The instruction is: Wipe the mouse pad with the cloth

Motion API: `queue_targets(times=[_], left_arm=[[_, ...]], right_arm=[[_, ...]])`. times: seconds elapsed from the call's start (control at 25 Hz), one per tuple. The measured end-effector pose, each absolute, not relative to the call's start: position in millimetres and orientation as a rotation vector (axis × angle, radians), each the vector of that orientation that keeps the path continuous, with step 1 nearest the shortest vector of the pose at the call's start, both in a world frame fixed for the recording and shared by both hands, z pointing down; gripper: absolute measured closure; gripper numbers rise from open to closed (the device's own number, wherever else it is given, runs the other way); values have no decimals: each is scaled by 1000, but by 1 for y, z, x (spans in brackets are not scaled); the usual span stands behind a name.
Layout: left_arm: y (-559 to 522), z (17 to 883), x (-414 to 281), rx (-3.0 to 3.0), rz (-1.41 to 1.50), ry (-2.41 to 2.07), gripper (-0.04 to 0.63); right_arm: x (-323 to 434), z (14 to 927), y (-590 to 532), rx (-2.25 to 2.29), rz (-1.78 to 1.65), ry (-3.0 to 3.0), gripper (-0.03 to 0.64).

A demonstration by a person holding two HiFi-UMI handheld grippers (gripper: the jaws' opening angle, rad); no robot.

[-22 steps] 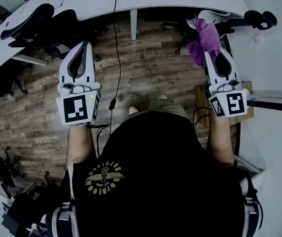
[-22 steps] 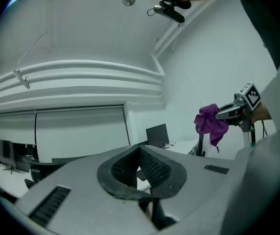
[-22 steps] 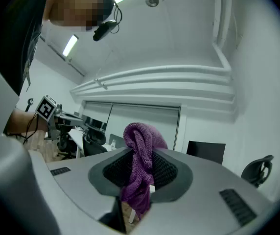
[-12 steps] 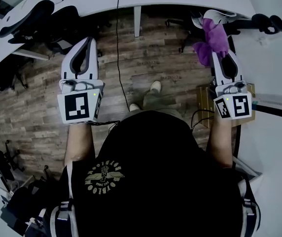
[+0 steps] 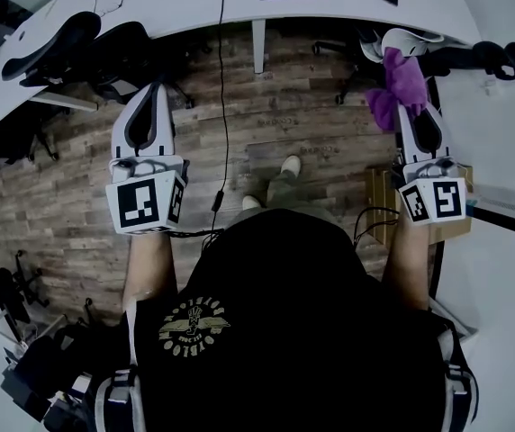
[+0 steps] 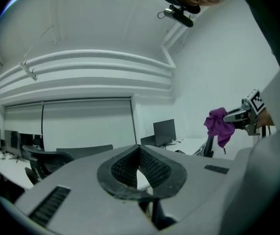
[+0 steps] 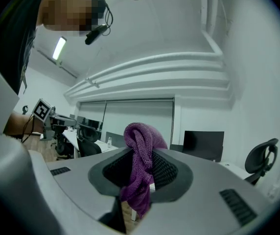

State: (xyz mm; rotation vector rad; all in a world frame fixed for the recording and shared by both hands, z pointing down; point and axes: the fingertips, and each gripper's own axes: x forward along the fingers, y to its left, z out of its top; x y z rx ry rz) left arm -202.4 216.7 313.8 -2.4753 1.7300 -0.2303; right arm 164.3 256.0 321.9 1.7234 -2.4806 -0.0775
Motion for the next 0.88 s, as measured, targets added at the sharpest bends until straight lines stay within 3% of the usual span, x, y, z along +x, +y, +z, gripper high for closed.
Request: queue_targets(times=[0.88], left_arm=[[137,286,-155,-2408,-92,1766,594]], right_arm=[[216,301,186,1695,-132,-2509,515]])
